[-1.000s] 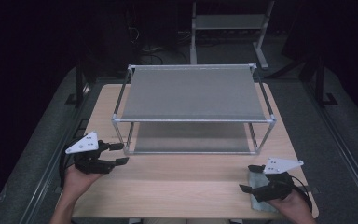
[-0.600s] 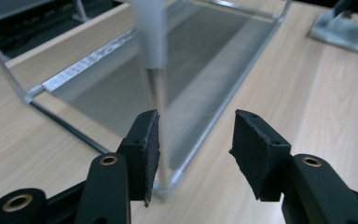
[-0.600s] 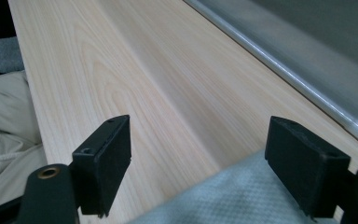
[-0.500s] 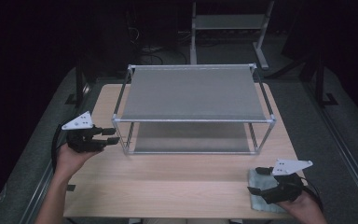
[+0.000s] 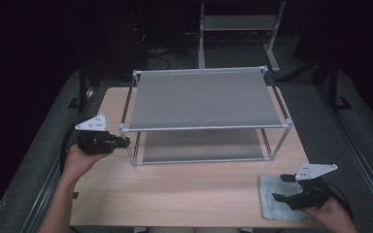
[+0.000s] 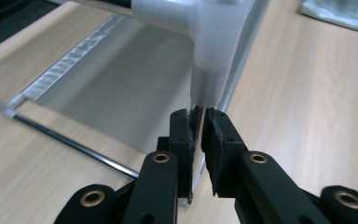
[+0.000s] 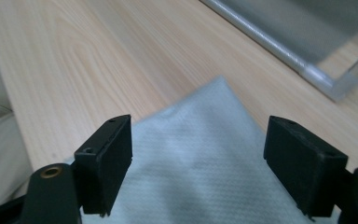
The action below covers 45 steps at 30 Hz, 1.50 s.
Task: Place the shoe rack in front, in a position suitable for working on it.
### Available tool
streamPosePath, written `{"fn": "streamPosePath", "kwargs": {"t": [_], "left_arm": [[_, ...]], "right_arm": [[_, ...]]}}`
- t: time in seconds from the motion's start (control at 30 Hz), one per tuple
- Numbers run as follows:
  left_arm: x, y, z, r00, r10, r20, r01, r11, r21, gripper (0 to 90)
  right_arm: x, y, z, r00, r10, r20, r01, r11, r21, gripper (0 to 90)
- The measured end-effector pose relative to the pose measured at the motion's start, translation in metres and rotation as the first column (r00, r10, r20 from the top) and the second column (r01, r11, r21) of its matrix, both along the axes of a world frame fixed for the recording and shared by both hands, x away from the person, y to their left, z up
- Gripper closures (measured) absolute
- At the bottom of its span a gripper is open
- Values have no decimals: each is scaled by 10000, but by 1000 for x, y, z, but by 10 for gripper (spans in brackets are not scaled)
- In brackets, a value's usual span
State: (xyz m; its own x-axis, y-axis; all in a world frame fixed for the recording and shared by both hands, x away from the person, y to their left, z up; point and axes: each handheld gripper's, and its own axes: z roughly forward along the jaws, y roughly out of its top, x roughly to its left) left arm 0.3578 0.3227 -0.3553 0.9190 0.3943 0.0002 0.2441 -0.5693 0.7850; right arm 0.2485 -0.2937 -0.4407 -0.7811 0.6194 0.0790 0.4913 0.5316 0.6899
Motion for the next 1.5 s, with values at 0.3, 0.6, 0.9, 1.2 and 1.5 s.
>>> {"fn": "streamPosePath", "kwargs": {"t": [0.3, 0.6, 0.9, 1.2, 1.5], "left_arm": [[-35, -18, -3, 9986, -500, 198, 505, 9983, -282, 813], [-54, -26, -6, 9969, -734, 297, 751, 9954, -592, 814], [-61, -33, -6, 9960, -837, 320, 855, 9945, -598, 815], [-64, -43, -6, 9940, -1047, 328, 1065, 9924, -610, 814], [-64, -56, -8, 9900, -1373, 319, 1392, 9880, -676, 815]], "right_arm": [[0, 9, -22, 9997, -43, -228, 23, 9960, -896, 301], [-1, 21, -16, 9969, 685, -397, -727, 9904, -1175, 701], [6, 54, -3, 9915, 1304, -35, -1296, 9814, -1415, 848], [28, 142, 17, 9544, 2860, 851, -2763, 9548, -1099, 848], [53, 246, 5, 9074, 4045, 1139, -3998, 9145, -624, 848]]}}
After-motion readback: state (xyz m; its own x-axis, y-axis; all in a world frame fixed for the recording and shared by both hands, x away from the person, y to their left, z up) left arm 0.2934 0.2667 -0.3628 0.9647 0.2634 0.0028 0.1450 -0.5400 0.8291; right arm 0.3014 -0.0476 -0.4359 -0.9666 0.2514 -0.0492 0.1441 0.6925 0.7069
